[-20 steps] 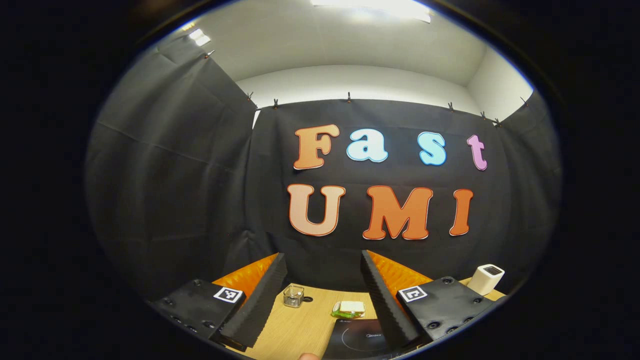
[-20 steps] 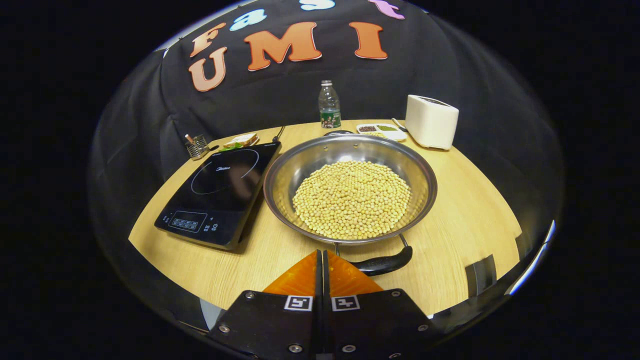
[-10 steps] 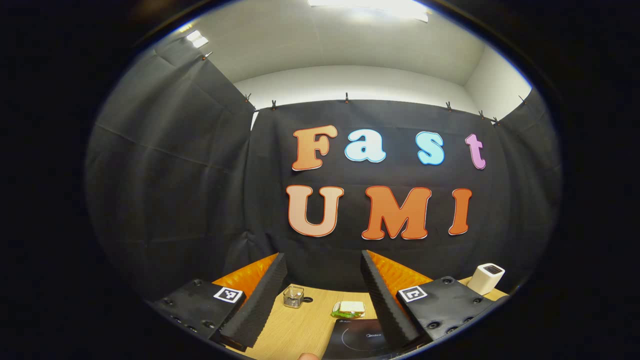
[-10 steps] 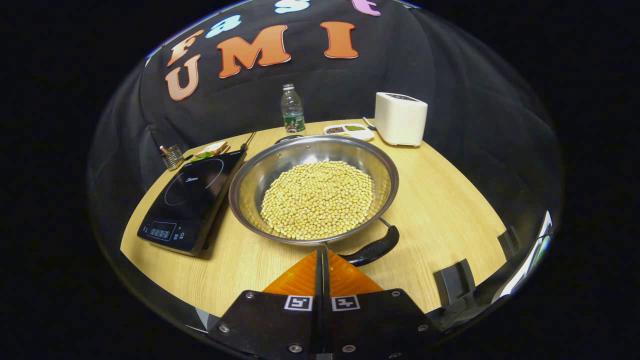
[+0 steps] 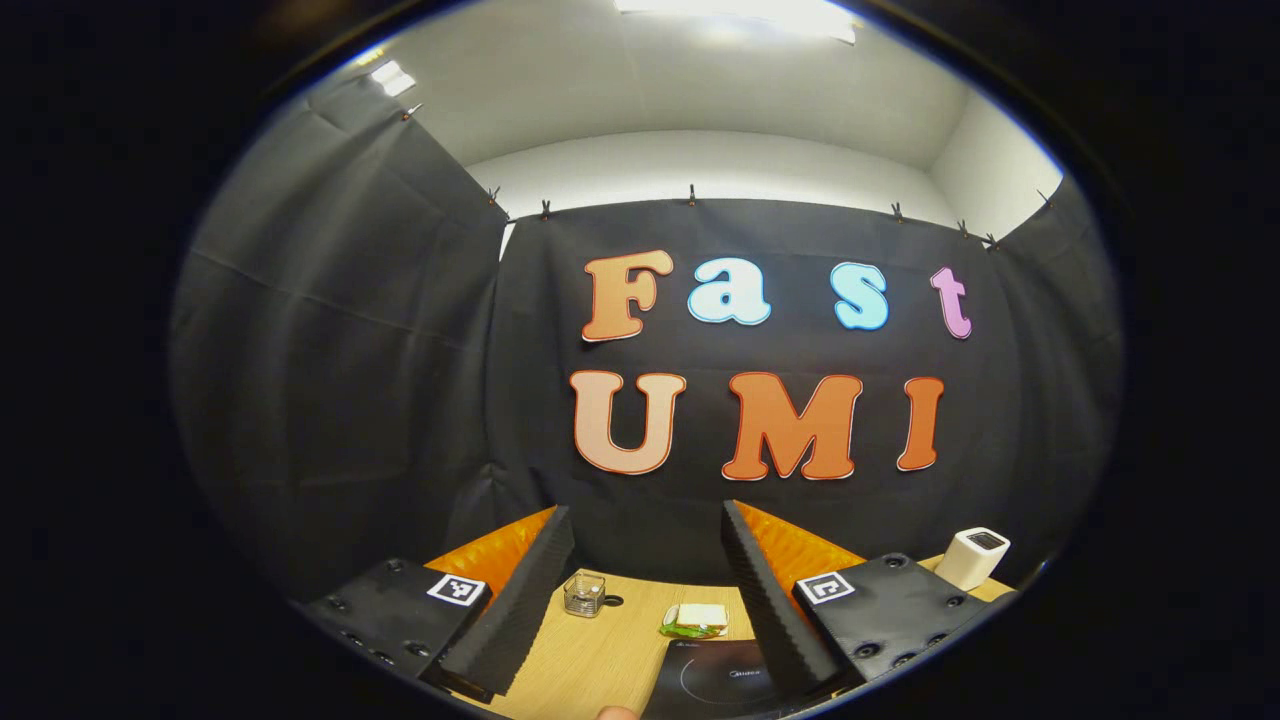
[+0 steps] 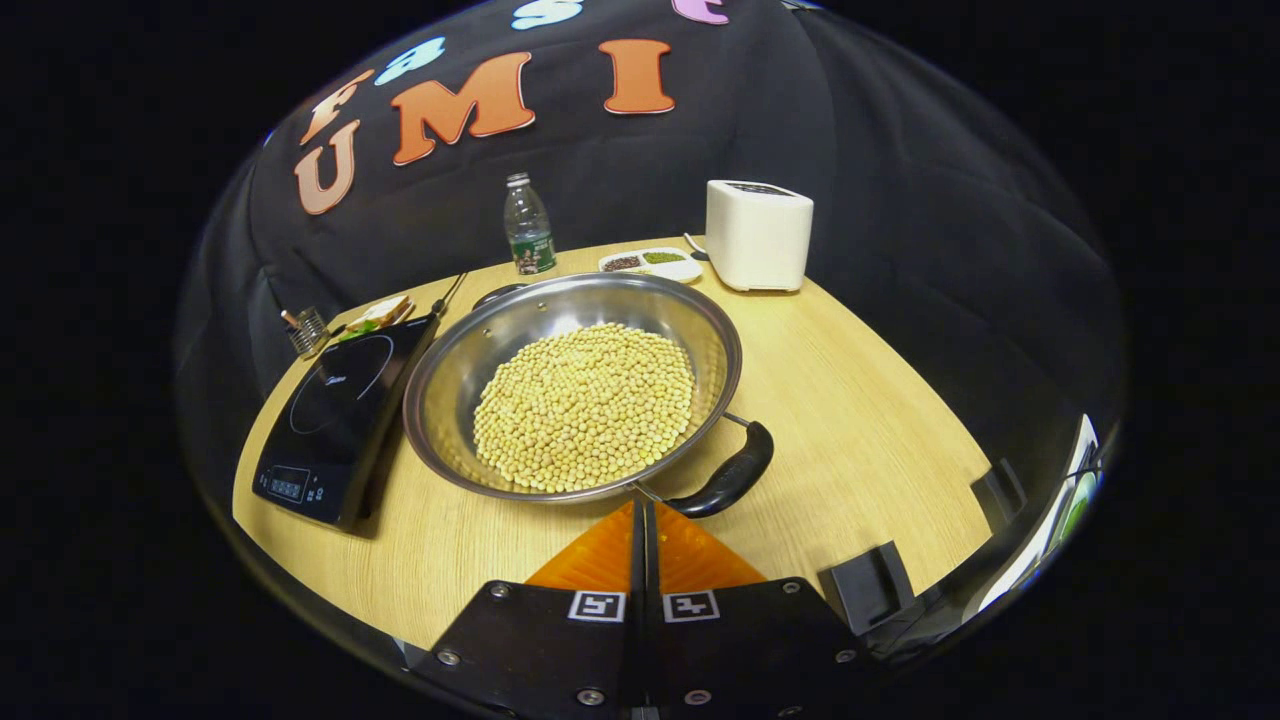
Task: First push the handle of the pot to place it horizontally, then grasp the pot with both hands and set it on the induction cooktop.
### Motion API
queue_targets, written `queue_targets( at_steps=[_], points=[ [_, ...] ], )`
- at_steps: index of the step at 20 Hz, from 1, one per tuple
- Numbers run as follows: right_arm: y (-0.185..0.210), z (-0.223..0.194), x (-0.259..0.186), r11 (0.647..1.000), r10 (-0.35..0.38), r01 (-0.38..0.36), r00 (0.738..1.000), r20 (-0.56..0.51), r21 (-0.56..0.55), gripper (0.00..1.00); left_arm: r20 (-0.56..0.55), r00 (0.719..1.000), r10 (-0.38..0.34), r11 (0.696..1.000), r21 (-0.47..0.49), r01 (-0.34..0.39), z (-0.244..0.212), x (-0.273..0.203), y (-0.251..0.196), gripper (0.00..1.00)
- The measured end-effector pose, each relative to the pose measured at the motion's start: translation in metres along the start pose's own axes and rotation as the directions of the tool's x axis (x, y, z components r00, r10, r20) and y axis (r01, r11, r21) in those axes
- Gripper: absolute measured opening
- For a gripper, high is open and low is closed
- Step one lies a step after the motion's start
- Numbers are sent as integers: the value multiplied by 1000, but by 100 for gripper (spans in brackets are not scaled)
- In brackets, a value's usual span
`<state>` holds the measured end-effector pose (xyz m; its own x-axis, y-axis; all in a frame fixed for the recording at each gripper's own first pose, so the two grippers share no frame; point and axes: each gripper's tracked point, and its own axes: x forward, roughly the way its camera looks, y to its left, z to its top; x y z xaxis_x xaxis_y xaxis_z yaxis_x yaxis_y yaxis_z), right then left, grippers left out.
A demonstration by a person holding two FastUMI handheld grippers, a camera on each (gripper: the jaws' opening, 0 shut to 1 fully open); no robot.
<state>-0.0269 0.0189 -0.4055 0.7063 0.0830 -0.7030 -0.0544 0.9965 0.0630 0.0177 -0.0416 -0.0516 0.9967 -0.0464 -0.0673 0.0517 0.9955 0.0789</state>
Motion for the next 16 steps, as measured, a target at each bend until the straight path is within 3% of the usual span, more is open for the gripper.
queue_targets(
  at_steps=[16],
  points=[
    [-46,48,45,992,-98,98,995,-1,78,0,-36,999,-1,999,34,2,-17,26,-17,97]
  ],
)
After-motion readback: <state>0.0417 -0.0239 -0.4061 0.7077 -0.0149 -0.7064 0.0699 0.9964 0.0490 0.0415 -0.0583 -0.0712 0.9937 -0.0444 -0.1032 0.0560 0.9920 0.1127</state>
